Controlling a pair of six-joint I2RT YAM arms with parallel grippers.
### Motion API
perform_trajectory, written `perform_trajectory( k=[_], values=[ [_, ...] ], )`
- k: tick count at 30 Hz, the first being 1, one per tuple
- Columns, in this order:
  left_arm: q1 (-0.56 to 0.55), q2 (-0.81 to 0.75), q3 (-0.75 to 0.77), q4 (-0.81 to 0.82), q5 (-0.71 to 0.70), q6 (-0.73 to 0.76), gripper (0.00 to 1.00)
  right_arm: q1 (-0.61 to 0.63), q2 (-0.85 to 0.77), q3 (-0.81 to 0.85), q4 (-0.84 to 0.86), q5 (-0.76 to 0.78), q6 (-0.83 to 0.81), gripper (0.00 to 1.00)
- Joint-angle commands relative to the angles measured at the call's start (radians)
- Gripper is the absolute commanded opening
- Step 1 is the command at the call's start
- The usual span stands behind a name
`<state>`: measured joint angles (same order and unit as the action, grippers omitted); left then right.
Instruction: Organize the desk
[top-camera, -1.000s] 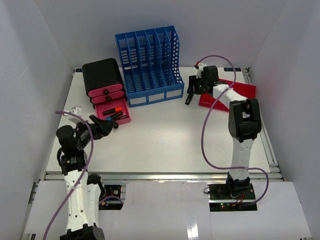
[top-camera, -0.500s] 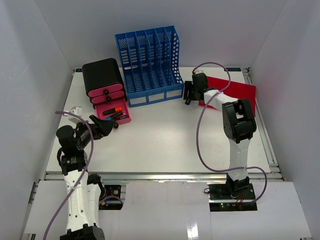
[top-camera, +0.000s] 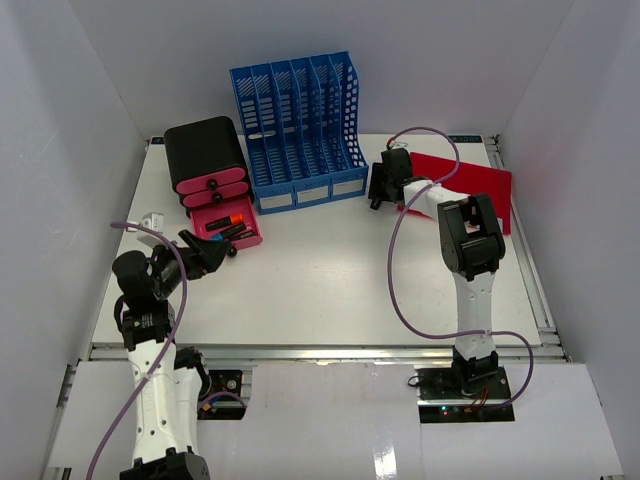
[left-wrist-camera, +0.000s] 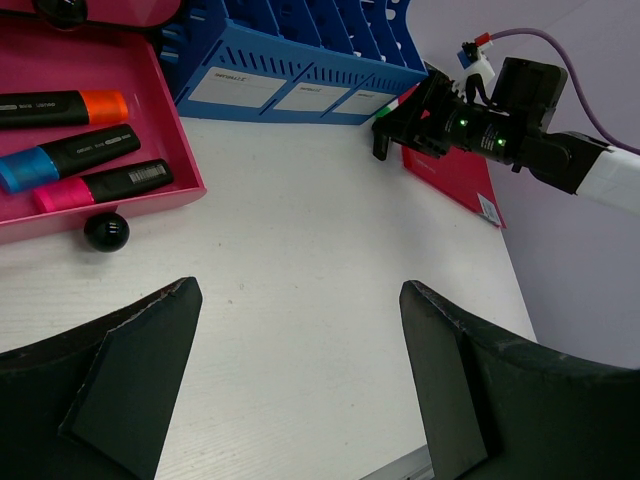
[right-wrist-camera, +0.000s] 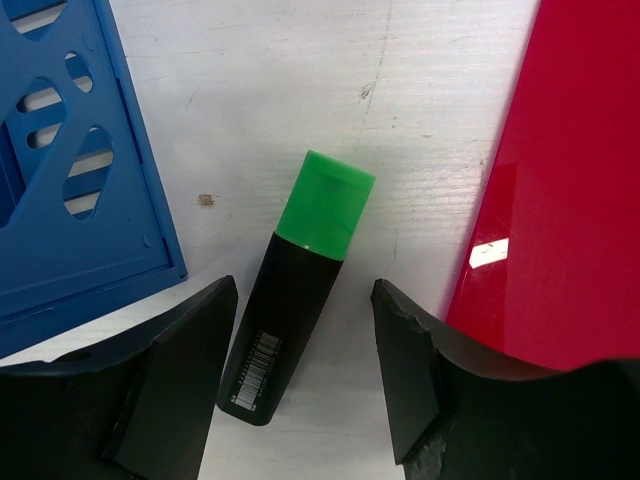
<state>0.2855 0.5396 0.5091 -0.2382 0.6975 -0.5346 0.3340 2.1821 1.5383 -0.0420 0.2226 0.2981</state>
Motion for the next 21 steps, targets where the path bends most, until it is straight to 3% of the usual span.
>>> perform_trajectory(
  k=[1, 8, 13, 18, 21],
  values=[
    [0.001, -0.009, -0.003, 0.009, 0.014, 0.01, 0.92, -0.004, 0.026, 0.024, 0.027, 0.034, 0.018, 0.59],
    [0.001, -0.018, -0.003, 0.01, 0.016, 0.01, 0.92, -0.006, 0.033, -0.018, 0.027, 0.016, 0.015, 0.43],
    [0.001, -0.03, 0.0, 0.005, 0.017, 0.01, 0.92, -0.01, 0.015, -0.033, 0.027, -0.013, 0.002, 0.23],
    [0.001, -0.04, 0.001, 0.005, 0.016, 0.012, 0.92, -0.041, -0.118, -0.095, 0.056, -0.101, -0.018, 0.12],
    [0.001, -0.046, 0.0, 0.004, 0.016, 0.012, 0.92, -0.049, -0.259, -0.203, 0.108, -0.254, -0.095, 0.08]
  ],
)
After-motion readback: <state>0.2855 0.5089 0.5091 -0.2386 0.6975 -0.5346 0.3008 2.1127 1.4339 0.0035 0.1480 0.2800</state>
